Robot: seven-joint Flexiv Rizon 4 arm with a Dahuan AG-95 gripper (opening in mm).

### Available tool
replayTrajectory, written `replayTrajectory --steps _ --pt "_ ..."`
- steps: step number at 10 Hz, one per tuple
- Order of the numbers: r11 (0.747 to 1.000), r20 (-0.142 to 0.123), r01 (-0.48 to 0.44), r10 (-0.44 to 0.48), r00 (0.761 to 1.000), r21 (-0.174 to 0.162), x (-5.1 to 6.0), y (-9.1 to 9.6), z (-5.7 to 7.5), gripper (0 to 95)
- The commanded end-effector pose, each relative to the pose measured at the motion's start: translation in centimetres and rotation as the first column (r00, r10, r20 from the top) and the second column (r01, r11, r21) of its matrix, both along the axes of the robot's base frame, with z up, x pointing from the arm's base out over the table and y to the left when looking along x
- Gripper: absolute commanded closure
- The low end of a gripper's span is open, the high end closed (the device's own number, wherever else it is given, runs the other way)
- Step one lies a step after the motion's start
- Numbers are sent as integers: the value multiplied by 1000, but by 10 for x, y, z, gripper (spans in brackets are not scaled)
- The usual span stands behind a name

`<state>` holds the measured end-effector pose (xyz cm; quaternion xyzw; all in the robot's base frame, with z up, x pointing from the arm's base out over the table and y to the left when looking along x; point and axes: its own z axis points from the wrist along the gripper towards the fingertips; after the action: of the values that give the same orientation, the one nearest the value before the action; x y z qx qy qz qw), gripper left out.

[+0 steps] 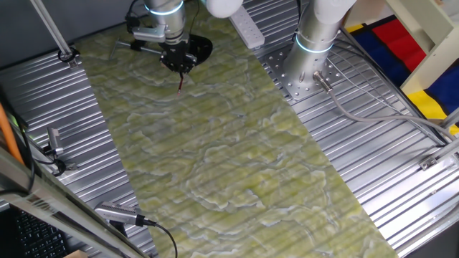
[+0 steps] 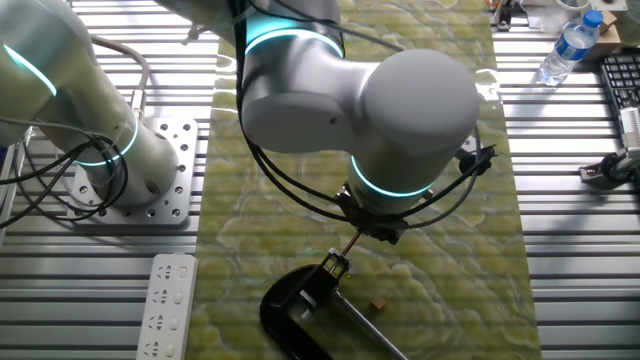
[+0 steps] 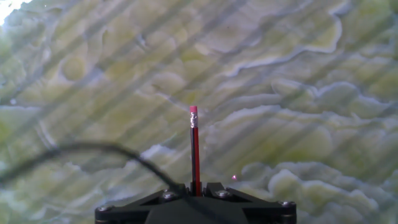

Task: Insert the pencil into the pencil sharpener

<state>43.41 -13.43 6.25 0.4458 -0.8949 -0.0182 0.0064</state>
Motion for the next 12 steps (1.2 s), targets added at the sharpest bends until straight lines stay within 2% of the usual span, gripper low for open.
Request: replayTrajectory --steps 1,7,10,12 --pt "1000 -9 14 -14 1000 2 0 1 1 950" --pt "999 -15 45 -45 999 4 1 1 0 950" --pt "998 -19 51 -50 999 26 1 1 0 950" --pt "997 -20 65 -65 998 29 1 1 0 950"
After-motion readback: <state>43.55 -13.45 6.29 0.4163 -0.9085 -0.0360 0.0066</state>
